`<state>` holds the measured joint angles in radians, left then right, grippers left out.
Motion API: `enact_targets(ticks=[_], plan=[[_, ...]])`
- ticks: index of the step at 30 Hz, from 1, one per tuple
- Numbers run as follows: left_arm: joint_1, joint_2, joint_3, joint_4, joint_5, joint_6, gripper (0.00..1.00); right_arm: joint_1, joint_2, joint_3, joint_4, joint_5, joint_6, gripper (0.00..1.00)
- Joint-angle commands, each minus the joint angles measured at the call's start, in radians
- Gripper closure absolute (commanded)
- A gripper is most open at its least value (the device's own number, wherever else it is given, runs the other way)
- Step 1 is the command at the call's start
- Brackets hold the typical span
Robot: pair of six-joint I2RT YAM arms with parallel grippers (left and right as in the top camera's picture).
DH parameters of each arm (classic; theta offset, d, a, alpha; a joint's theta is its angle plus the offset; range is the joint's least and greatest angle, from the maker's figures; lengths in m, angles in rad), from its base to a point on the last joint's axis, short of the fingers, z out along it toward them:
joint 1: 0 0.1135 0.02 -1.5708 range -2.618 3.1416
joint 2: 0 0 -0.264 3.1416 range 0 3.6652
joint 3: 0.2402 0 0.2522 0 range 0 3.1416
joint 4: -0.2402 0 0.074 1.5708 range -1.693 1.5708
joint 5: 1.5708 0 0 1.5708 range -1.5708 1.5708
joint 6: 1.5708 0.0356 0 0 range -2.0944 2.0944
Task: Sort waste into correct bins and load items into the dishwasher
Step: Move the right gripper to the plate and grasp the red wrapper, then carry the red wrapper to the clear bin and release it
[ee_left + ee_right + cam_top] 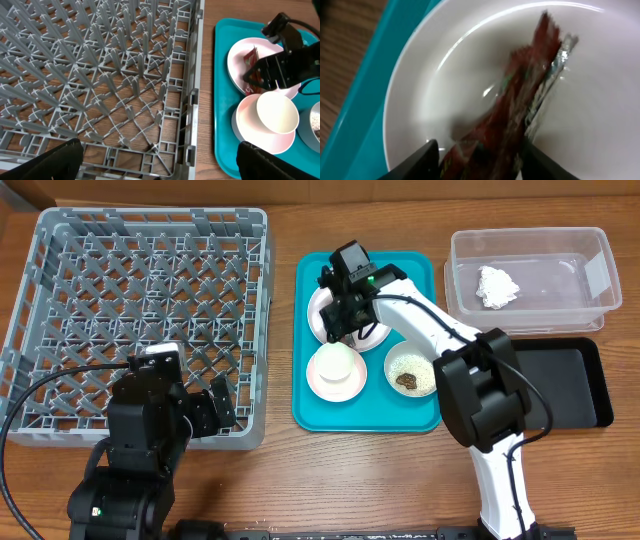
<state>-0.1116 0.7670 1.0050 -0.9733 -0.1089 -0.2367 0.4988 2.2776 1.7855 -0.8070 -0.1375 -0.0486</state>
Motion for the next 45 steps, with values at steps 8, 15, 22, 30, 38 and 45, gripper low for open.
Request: enact_targets(ticks=[8,15,22,30,38,45], plan=[[-0.005,-0.003,0.026,-0.001,0.005,-0.014,0.0,-0.014,-0.026,0.063,-0.058,0.128,0.0,0.94],[-0.005,-0.003,0.026,0.004,0.005,-0.014,0.0,-0.091,-0.126,0.234,-0.17,0.246,0.061,0.96],[-0.005,-0.003,0.026,0.002,0.006,-0.014,0.0,-0.27,-0.235,0.294,-0.208,0.238,0.248,0.96],[-0.005,-0.003,0.026,0.003,0.006,-0.014,0.0,-0.533,-0.234,0.276,-0.303,0.081,0.319,0.89],[-0.005,-0.003,0.026,0.004,0.009,-0.014,0.0,-0.648,-0.201,0.188,-0.306,0.042,0.307,0.71],[-0.005,-0.003,0.026,0.005,0.009,-0.014,0.0,-0.659,-0.213,0.206,-0.312,0.038,0.308,0.27]])
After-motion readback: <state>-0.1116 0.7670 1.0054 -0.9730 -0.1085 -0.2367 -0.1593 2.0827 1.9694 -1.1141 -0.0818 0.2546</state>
